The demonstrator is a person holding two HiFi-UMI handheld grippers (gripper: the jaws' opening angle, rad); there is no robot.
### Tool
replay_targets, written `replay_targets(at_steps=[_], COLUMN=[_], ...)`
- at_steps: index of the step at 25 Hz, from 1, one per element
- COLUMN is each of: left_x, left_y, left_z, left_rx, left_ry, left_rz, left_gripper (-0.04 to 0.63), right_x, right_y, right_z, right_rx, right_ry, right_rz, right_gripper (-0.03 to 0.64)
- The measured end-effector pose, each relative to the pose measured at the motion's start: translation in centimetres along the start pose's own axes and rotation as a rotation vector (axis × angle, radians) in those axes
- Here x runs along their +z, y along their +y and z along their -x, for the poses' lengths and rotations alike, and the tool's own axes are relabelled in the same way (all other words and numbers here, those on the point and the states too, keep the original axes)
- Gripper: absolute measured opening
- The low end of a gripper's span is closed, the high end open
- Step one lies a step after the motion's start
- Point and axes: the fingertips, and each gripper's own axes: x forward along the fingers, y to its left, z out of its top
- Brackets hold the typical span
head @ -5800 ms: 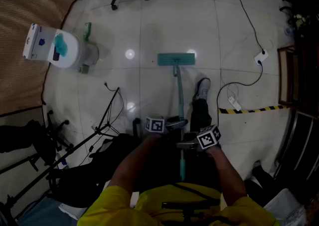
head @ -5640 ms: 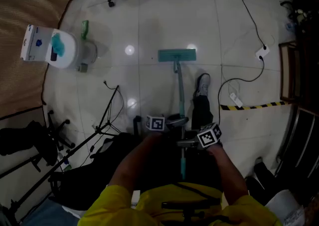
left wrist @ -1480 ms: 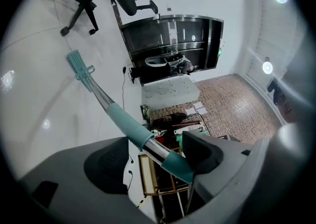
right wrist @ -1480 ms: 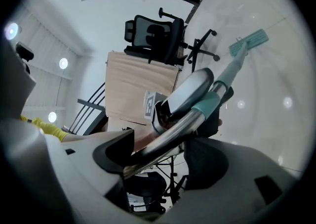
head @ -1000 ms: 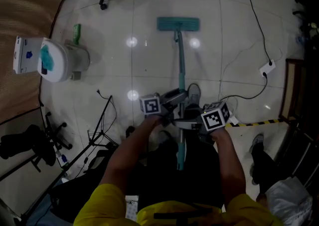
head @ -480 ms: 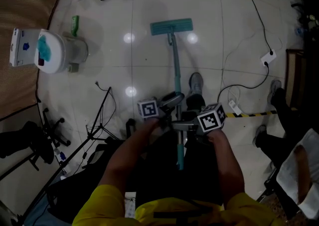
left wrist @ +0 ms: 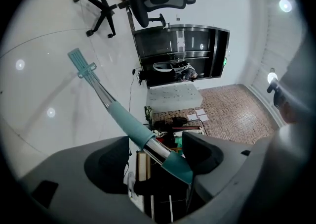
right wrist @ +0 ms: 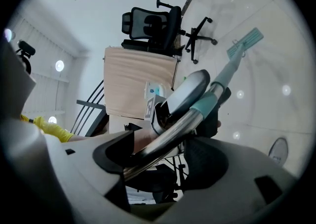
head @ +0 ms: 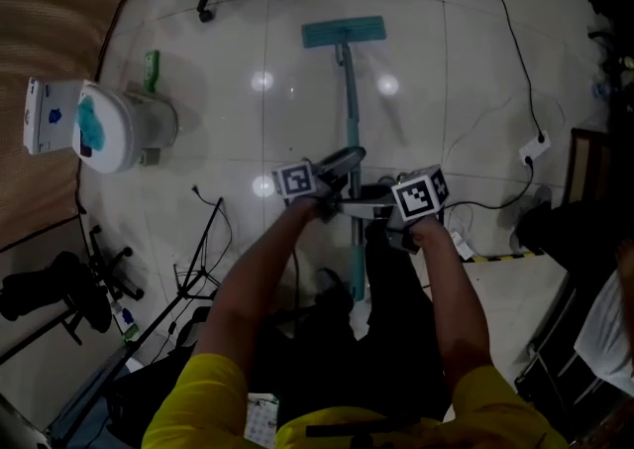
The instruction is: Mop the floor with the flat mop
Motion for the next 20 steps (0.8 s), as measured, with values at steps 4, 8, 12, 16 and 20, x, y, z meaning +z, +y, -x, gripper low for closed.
replay_targets(at_steps=[4,8,12,16,20], left_x=[7.1,11.3,12.1,8.6,1.9], left_y=[1.7,2.5,1.2,-1.3,-4.2], left_z=[-4.9,-7.2,-7.6,-5.1,0.3], left_rx=[0.009,0.050,0.009,-0.017,-0.022], left_ry=[0.029,0.042,0.033,0.007,-0.046], left_rz=[-0.031,-0.013,-0.047,-0.039,0.010], left_gripper=[0.313,0.313,0.314,0.317,0.317], right_x=[8.1,13.2,13.8,9.5,1.5], right_y=[-2.9,-3.6,-2.7,0.2,4.5], right_z=[1.4,1.9,2.1,1.5,-0.2], right_rx=[-0.024,-0.017,-0.009,-0.007,0.006], right_ry=[-0.013,-0.023,-0.016,-0.004,0.007], right_rz=[0.012,0.026,0.042,0.067,0.065], right_gripper=[0.319,0.320,0.324,0.325,0.325])
